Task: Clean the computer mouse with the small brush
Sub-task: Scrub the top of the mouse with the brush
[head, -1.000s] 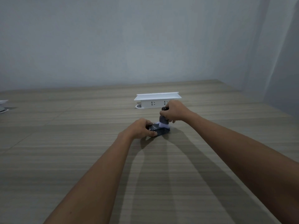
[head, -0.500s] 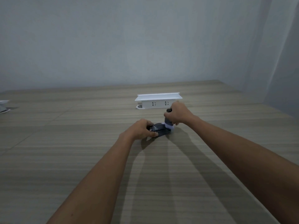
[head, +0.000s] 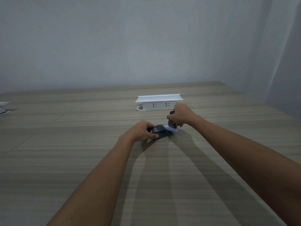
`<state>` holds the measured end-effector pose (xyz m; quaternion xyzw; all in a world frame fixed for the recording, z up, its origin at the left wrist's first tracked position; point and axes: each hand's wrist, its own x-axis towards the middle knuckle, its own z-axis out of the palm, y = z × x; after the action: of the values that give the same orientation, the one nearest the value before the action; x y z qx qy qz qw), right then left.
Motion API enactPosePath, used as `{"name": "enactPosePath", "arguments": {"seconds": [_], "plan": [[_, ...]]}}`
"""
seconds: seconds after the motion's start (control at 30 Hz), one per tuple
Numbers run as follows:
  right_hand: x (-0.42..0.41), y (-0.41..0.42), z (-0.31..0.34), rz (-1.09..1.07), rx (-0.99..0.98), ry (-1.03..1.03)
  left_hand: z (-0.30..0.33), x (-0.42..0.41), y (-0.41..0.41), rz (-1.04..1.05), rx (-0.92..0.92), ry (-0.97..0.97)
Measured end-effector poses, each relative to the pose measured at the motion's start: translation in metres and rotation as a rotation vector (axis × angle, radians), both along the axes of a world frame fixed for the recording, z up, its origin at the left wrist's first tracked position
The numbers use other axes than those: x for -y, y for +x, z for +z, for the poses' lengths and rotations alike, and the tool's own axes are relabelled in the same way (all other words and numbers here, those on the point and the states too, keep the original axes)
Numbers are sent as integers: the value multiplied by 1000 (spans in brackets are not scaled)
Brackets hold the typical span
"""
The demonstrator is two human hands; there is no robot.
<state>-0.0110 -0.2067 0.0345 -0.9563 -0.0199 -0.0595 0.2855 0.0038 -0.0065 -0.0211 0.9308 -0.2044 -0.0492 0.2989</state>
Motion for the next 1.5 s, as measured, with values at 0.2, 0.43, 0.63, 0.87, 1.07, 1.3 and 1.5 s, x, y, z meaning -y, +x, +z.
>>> {"name": "enactPosePath", "arguments": {"seconds": [0.2, 0.43, 0.63, 0.87, 1.07, 1.3, 1.5], "plan": [[-5, -3, 6, 87, -51, 202, -2, -1, -1, -10, 30, -3], [9, -1, -4, 29, -27, 83, -3, 2, -5, 19, 52, -7], [2, -6, -7, -16, 31, 70, -5, 3, -10, 44, 73, -18], [6, -2, -13, -20, -5, 180, -8, 5, -15, 112, 55, -64], [8, 1, -16, -37, -21, 219, -6, 4, -19, 159, -2, -166], [8, 8, -17, -14, -31, 197, 7, 5, -27, 217, -32, -163], [8, 15, -19, 35, -20, 188, 7, -4, -25, 150, -106, -239]]}}
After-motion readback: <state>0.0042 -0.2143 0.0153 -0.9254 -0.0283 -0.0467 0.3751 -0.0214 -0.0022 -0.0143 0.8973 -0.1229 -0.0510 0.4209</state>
